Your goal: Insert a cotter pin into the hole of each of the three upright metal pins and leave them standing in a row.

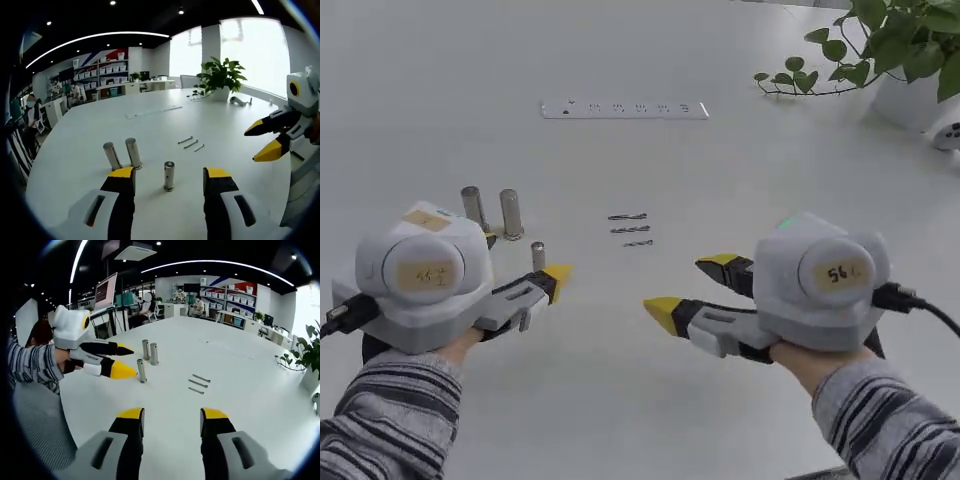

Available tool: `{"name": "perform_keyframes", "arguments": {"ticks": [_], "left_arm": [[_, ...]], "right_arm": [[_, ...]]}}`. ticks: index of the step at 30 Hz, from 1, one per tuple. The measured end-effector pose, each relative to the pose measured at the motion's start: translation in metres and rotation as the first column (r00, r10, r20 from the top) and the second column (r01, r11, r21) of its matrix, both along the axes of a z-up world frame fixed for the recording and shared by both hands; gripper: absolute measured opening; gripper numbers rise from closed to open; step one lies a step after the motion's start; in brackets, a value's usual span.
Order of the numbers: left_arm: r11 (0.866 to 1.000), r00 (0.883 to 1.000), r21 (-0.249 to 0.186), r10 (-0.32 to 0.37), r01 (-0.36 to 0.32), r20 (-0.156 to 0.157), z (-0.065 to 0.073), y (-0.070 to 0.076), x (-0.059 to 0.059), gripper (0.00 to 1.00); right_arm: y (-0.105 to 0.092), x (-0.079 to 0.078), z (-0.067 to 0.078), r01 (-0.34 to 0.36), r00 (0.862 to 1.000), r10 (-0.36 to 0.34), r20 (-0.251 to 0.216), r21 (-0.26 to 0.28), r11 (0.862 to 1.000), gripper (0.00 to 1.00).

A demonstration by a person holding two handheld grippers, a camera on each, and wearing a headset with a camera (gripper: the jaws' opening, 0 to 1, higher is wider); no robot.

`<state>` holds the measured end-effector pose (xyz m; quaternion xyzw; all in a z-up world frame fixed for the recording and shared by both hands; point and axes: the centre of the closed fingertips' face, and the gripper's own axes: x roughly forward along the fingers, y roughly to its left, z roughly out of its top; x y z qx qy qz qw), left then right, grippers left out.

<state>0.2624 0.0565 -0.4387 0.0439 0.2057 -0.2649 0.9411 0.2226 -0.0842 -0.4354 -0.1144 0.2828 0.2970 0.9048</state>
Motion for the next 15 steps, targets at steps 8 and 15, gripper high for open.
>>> {"name": "perform_keyframes", "arguments": {"ticks": [8, 15], "left_arm": [[1.0, 1.0, -0.008, 0.007, -0.007, -0.002, 0.008, 0.01, -0.01, 0.69], [1.0, 1.0, -0.008, 0.018, -0.018, 0.009, 0.011, 0.022, -0.014, 0.78]], "right_arm": [[-0.002, 0.024, -0.003, -0.144, 0.988, 0.138, -0.069, -0.096, 0.985, 0.34], [0.002, 0.046, -0.012, -0.222, 0.969, 0.202, -0.144, -0.135, 0.966, 0.28]]}}
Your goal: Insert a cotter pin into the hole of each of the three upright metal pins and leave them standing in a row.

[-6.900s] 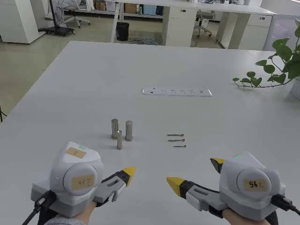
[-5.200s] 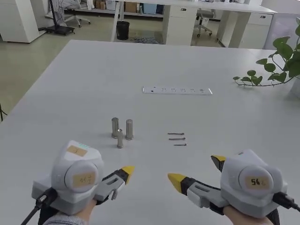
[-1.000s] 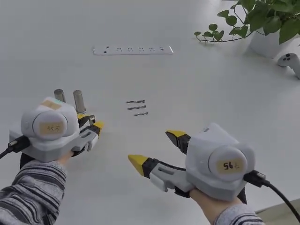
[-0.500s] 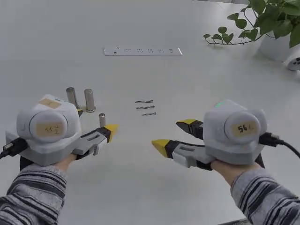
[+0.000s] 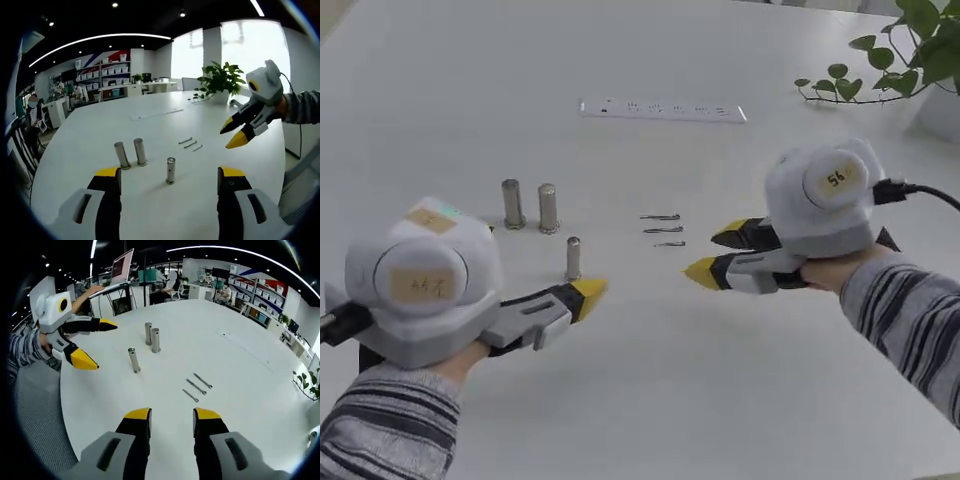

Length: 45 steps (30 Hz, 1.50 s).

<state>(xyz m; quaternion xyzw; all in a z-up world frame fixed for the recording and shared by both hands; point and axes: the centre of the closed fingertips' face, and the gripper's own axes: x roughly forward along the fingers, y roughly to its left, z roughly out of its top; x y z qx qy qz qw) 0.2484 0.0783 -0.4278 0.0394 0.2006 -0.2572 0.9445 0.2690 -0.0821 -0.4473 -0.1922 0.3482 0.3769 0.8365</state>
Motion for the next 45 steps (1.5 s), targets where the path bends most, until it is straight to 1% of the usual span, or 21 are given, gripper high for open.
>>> {"name": "perform_keyframes", "arguments": {"ticks": [3, 4, 5, 6, 9, 10, 13, 15, 17, 21, 23, 25, 28, 31, 33, 37, 38, 39, 40, 43, 45], "left_arm": [[1.0, 1.0, -0.008, 0.007, -0.007, 0.004, 0.0, 0.003, 0.0, 0.83], [1.0, 1.0, -0.018, 0.009, -0.009, 0.001, 0.001, 0.003, -0.001, 0.85], [0.999, 1.0, -0.043, 0.008, -0.007, 0.011, 0.003, 0.002, -0.002, 0.86], [0.998, 1.0, -0.056, 0.009, -0.008, 0.02, 0.005, 0.001, -0.002, 0.87], [0.999, 1.0, -0.031, 0.009, -0.009, 0.002, 0.0, 0.003, -0.004, 0.88], [1.0, 1.0, -0.027, 0.01, -0.01, 0.004, -0.001, 0.004, -0.005, 0.88], [0.999, 1.0, -0.028, 0.017, -0.017, -0.004, -0.003, 0.006, -0.004, 0.88], [0.999, 1.0, -0.025, 0.02, -0.02, 0.0, -0.002, 0.007, -0.004, 0.88], [1.0, 1.0, -0.019, 0.017, -0.017, 0.004, -0.002, 0.008, -0.003, 0.88], [1.0, 1.0, -0.017, 0.021, -0.02, 0.008, -0.001, 0.007, -0.003, 0.88], [1.0, 1.0, -0.01, 0.015, -0.015, 0.01, -0.001, 0.006, -0.003, 0.88], [1.0, 1.0, -0.002, 0.007, -0.007, 0.002, -0.002, 0.005, -0.004, 0.88], [1.0, 1.0, -0.007, 0.001, -0.001, -0.001, -0.002, 0.003, -0.005, 0.88], [1.0, 1.0, -0.008, 0.001, -0.001, -0.005, -0.002, 0.005, -0.006, 0.88], [1.0, 1.0, -0.003, 0.003, -0.003, -0.009, -0.001, 0.007, -0.006, 0.87], [1.0, 1.0, -0.012, 0.002, -0.002, -0.011, 0.0, 0.01, -0.007, 0.83], [1.0, 1.0, -0.009, -0.01, 0.01, -0.016, -0.001, 0.009, -0.008, 0.81], [1.0, 1.0, -0.008, -0.012, 0.012, -0.02, -0.001, 0.009, -0.008, 0.78], [1.0, 1.0, -0.009, -0.012, 0.012, -0.022, -0.002, 0.009, -0.008, 0.77], [1.0, 0.999, -0.009, -0.016, 0.016, -0.034, -0.004, 0.007, -0.008, 0.76], [1.0, 0.999, 0.015, -0.027, 0.027, -0.026, -0.005, 0.006, -0.009, 0.76]], "right_arm": [[0.001, 0.009, -0.004, -0.029, 0.999, 0.028, -0.026, -0.031, 0.999, 0.25], [0.001, 0.011, -0.005, -0.041, 0.999, 0.04, -0.032, -0.039, 0.998, 0.24], [0.001, 0.013, -0.007, -0.048, 0.998, 0.046, -0.035, -0.048, 0.998, 0.24], [0.001, 0.016, -0.009, -0.061, 0.997, 0.059, -0.044, -0.062, 0.996, 0.23], [0.001, 0.022, -0.014, -0.09, 0.995, 0.085, -0.059, -0.082, 0.993, 0.21], [0.001, 0.024, -0.018, -0.103, 0.992, 0.096, -0.078, -0.09, 0.991, 0.2], [0.001, 0.028, -0.025, -0.129, 0.988, 0.118, -0.101, -0.106, 0.986, 0.18], [0.003, 0.032, -0.03, -0.159, 0.983, 0.146, -0.112, -0.125, 0.979, 0.18], [0.001, 0.048, -0.04, -0.181, 0.979, 0.164, -0.123, -0.148, 0.972, 0.17], [0.001, 0.05, -0.046, -0.221, 0.97, 0.197, -0.14, -0.186, 0.957, 0.14], [0.002, 0.051, -0.048, -0.231, 0.966, 0.202, -0.159, -0.189, 0.955, 0.12], [0.002, 0.051, -0.05, -0.236, 0.963, 0.203, -0.175, -0.193, 0.953, 0.11], [0.002, 0.051, -0.052, -0.247, 0.958, 0.21, -0.193, -0.197, 0.949, 0.09], [0.002, 0.05, -0.052, -0.267, 0.954, 0.227, -0.195, -0.215, 0.939, 0.05], [0.002, 0.047, -0.054, -0.293, 0.947, 0.248, -0.206, -0.226, 0.929, 0.04], [0.001, 0.048, -0.053, -0.302, 0.944, 0.254, -0.211, -0.237, 0.923, 0.02], [0.001, 0.048, -0.053, -0.312, 0.942, 0.264, -0.209, -0.248, 0.917, 0.0], [-0.001, 0.05, -0.053, -0.328, 0.939, 0.281, -0.199, -0.272, 0.905, 0.0], [0.0, 0.048, -0.053, -0.363, 0.927, 0.315, -0.203, -0.276, 0.89, 0.0], [0.001, 0.047, -0.052, -0.361, 0.928, 0.313, -0.201, -0.276, 0.891, 0.0], [0.003, 0.046, -0.051, -0.374, 0.923, 0.329, -0.198, -0.273, 0.886, 0.0]]}}
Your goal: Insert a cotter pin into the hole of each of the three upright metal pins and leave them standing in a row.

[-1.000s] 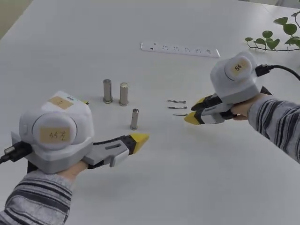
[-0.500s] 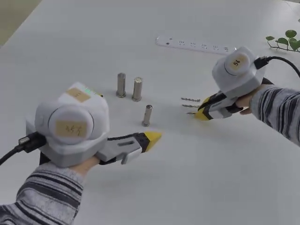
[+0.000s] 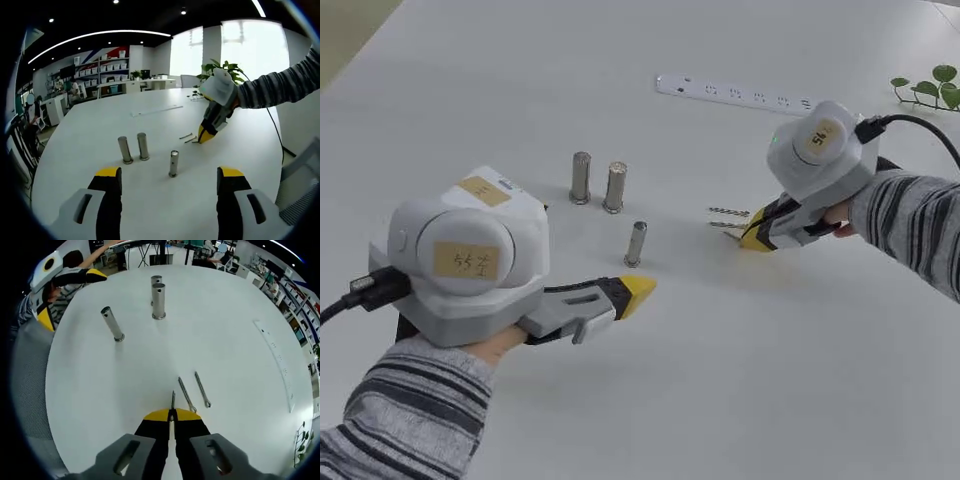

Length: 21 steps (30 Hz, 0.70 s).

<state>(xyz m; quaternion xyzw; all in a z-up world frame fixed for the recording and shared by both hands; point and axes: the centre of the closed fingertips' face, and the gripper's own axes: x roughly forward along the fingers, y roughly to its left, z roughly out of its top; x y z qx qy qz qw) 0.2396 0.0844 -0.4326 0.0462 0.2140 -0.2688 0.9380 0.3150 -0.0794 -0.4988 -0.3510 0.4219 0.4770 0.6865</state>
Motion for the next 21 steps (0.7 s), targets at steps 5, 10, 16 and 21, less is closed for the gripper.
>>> {"name": "perform_keyframes", "arguments": {"ticks": [5, 10, 16, 21], "left_arm": [[1.0, 1.0, -0.003, -0.001, 0.001, -0.002, 0.0, 0.0, -0.002, 0.74], [1.0, 1.0, -0.02, -0.006, 0.006, -0.004, 0.001, -0.001, -0.002, 0.7], [0.999, 0.999, -0.03, -0.038, 0.038, 0.001, 0.002, -0.01, -0.005, 0.63], [0.997, 0.998, -0.039, -0.059, 0.059, -0.007, 0.002, -0.016, -0.008, 0.58]], "right_arm": [[0.0, 0.0, 0.002, -0.039, 0.998, 0.039, 0.04, 0.007, 0.999, 0.0], [0.013, -0.003, 0.02, -0.069, 0.99, 0.06, 0.13, 0.064, 0.996, 0.0], [0.032, -0.009, 0.033, -0.138, 0.971, 0.112, 0.21, 0.111, 0.984, 0.0], [0.049, -0.036, 0.041, -0.227, 0.949, 0.194, 0.25, 0.111, 0.967, 0.0]]}}
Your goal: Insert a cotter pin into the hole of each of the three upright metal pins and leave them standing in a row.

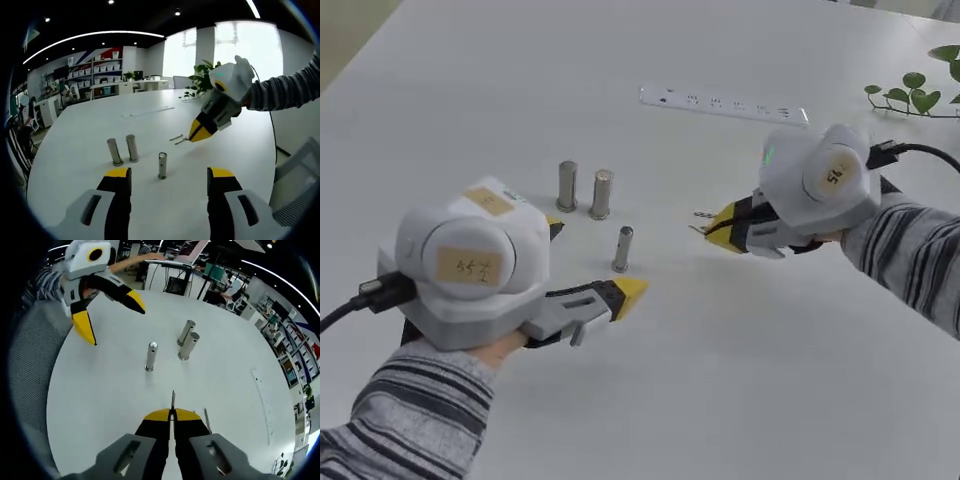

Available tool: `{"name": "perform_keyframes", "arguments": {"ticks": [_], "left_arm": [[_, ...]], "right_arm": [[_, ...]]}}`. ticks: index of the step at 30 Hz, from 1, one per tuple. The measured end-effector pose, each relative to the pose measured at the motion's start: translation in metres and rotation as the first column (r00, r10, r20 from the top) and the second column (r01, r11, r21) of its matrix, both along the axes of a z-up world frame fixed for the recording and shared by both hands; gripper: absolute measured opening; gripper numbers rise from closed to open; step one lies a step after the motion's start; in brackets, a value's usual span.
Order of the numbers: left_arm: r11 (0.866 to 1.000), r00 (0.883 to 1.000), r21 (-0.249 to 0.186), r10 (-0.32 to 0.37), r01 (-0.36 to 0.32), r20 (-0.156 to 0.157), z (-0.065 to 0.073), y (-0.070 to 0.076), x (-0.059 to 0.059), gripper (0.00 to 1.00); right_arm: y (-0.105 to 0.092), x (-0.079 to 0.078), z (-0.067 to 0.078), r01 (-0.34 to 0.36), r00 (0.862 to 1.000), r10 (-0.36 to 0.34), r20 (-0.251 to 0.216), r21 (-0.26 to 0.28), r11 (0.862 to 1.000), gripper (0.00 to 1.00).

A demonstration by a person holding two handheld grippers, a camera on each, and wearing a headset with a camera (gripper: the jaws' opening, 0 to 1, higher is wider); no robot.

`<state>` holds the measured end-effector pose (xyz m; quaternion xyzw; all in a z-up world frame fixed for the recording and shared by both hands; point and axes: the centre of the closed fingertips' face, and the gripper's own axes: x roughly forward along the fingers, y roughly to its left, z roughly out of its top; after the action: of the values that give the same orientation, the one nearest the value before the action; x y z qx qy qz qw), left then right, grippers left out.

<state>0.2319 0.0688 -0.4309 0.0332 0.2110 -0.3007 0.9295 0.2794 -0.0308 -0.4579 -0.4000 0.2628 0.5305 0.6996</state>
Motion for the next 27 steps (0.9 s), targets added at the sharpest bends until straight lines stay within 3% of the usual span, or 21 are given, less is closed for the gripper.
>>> {"name": "perform_keyframes", "arguments": {"ticks": [7, 11, 16, 27], "left_arm": [[1.0, 1.0, -0.011, -0.022, 0.022, -0.014, -0.002, -0.006, -0.002, 0.53], [0.998, 0.998, -0.035, -0.052, 0.051, -0.032, -0.003, -0.013, -0.006, 0.45], [0.994, 0.995, -0.069, -0.085, 0.082, -0.044, -0.003, -0.02, -0.009, 0.37], [0.977, 0.983, -0.171, -0.15, 0.131, -0.102, -0.005, -0.037, -0.02, 0.23]], "right_arm": [[0.018, -0.025, 0.006, -0.102, 0.994, 0.102, 0.028, -0.001, 0.995, 0.0], [0.026, -0.035, 0.009, -0.149, 0.988, 0.149, 0.047, -0.004, 0.989, 0.0], [0.033, -0.046, 0.011, -0.214, 0.974, 0.215, 0.076, -0.014, 0.977, 0.0], [0.042, -0.071, 0.012, -0.329, 0.937, 0.331, 0.117, -0.037, 0.944, 0.0]]}}
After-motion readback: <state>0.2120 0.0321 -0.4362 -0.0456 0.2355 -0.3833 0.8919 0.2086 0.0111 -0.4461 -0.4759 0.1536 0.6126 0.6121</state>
